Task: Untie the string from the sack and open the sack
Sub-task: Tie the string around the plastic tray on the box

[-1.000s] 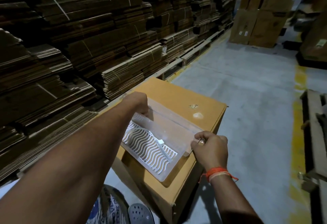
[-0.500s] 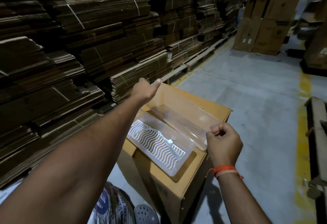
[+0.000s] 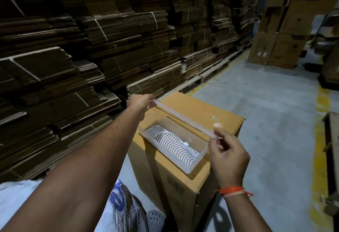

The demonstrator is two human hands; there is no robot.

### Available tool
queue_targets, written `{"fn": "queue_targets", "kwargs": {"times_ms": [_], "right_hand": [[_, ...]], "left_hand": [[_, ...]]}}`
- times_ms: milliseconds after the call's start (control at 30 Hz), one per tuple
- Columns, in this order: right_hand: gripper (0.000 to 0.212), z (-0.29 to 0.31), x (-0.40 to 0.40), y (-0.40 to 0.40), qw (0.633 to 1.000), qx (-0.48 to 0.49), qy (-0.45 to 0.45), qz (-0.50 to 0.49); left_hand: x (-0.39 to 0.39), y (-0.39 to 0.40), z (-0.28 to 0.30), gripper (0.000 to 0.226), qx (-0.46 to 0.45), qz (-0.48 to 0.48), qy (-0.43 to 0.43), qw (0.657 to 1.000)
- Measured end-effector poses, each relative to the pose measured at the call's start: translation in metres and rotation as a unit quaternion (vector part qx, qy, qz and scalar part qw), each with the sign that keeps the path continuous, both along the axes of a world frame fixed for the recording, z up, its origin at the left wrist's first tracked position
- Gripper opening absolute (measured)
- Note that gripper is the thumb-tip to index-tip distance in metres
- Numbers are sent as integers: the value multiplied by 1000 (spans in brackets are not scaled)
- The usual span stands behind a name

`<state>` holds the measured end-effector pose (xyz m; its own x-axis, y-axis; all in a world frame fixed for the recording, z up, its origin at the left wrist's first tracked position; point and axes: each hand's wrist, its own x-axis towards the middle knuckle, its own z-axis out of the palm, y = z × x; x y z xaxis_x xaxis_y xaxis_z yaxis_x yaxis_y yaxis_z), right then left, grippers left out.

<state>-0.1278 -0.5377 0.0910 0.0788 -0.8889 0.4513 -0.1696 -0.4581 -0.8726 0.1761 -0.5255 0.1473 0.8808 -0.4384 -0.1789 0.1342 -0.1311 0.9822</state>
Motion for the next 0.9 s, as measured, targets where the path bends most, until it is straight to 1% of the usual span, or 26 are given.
{"fn": "queue_targets", "kwargs": {"times_ms": [67,133,167,300,400,600,667,733,800,900], "right_hand": [[27,-1,-1,10,999,-6,30,20],[31,-5,-1,20,997,5,65,33],[34,-8,0,25,996,12,81,37],[32,-16,7,42,993,-3,115,37],[30,-22,12,50,991,2,132,36],[33,-36,23,60,986,-2,161,42],[33,-41,24,60,984,-2,170,49],[33,-45,24,62,980,-10,190,57],[32,-46,24,65,979,-7,195,62],[25,-49,20,67,988,22,148,42]], "left_hand": [[1,10,-5,14,9,17,-4,1000],[4,21,-10,3,28,24,-14,999],[5,27,-14,3,37,22,-21,999],[12,48,-31,14,84,2,-60,995],[18,60,-45,4,105,25,-76,991],[21,70,-65,21,139,49,-74,986],[25,71,-74,16,136,41,-54,988],[30,70,-84,6,125,36,-29,991],[28,69,-87,4,110,40,-20,993],[19,68,-84,3,98,44,-34,994]]}}
